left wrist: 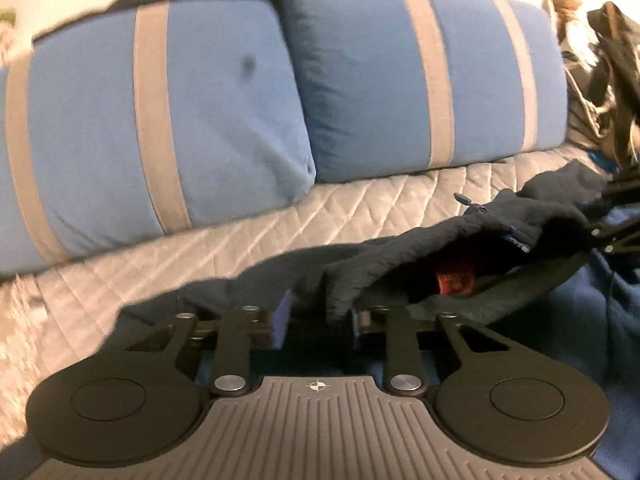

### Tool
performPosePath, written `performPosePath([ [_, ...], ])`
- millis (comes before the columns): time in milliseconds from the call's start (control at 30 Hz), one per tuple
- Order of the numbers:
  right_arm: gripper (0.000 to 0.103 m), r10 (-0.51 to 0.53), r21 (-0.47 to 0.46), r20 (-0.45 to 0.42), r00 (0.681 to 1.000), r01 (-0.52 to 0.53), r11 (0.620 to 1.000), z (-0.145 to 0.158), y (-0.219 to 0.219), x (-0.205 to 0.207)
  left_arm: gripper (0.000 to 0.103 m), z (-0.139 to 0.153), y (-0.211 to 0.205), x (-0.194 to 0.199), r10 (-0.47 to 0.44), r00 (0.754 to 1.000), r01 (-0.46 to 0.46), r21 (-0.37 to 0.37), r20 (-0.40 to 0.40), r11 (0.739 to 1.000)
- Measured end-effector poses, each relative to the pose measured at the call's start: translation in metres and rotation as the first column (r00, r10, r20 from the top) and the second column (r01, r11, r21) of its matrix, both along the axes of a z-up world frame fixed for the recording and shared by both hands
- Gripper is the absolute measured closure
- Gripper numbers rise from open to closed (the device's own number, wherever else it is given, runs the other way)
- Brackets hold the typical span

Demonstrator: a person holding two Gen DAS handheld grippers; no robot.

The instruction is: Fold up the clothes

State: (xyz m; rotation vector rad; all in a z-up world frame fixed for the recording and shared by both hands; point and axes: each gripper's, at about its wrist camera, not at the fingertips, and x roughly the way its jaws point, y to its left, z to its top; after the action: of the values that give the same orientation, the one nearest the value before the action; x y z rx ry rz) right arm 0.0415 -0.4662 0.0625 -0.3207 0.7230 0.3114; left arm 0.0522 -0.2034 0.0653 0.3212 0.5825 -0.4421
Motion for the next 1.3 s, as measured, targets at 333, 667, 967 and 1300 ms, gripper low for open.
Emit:
performPosePath([
  [333,0.018,0.228,-0.082,0.145,0.963,-0.218,0.973,0.002,-0.004,-0.036,0.087,0.009,-0.007,-0.003,-0.002,1.0,0.003,-0.029,0.017,1.0],
  [667,0.008,0.397,-0.261,0.211,0.893,-0.34,0.903,-0.014,0.026,-0.041,0.087,0.008,0.003,0.002,0.019,0.999,-0.022,-0.068,-0.038,0.997],
  [967,0.054,0.418,-0.313,0.224,0.88,-0.341,0.886,-0.026,0.034,-0.028,0.083,-0.004,0.025,0.023,0.079,0.984,-0.105,-0.16,-0.161,0.982],
  [1300,0.083,0.425,-0.283,0.217,0.879,-0.36,0.889,-0.008,0.029,-0.03,0.029,0.03,0.048,0.009,0.009,0.999,-0.019,-0.248,-0.039,0.969],
])
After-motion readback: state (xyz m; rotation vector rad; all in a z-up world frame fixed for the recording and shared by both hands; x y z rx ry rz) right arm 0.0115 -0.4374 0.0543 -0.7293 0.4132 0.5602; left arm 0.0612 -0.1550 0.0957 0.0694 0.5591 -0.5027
